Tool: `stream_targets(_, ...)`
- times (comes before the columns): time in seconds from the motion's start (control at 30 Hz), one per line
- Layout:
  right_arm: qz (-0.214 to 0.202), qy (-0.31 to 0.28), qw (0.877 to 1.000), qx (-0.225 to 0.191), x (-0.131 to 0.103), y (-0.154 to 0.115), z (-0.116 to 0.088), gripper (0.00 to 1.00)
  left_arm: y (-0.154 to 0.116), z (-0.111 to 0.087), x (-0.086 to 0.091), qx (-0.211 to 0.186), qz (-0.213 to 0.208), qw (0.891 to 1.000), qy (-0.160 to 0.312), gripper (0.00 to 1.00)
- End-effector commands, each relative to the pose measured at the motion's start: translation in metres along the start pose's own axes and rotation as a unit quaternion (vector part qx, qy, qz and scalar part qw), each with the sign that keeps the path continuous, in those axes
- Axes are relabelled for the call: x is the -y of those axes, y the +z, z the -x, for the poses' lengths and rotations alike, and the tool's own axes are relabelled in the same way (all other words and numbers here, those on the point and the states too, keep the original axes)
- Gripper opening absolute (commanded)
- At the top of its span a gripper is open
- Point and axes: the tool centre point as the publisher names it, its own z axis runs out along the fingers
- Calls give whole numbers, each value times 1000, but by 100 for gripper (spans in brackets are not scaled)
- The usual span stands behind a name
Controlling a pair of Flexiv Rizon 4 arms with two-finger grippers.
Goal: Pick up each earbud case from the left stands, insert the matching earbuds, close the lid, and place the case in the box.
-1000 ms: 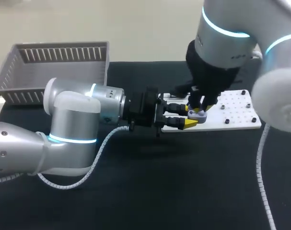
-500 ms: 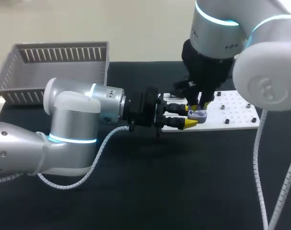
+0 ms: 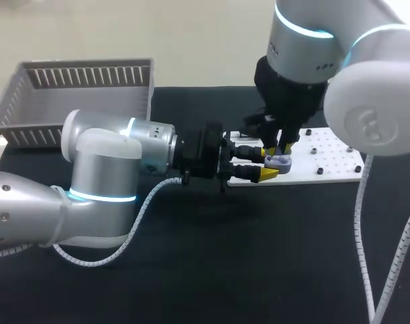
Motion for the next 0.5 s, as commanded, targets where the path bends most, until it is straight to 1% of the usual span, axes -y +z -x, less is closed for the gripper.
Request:
stream_targets(0.03, 0, -2, 1000, 0, 0, 4, 2, 0, 0, -1, 2, 1, 4, 1000, 1, 0)
stream_targets(0.5, 2, -2, 1000, -8, 0, 12, 5, 0, 0, -1, 2, 1, 4, 1000, 1, 0)
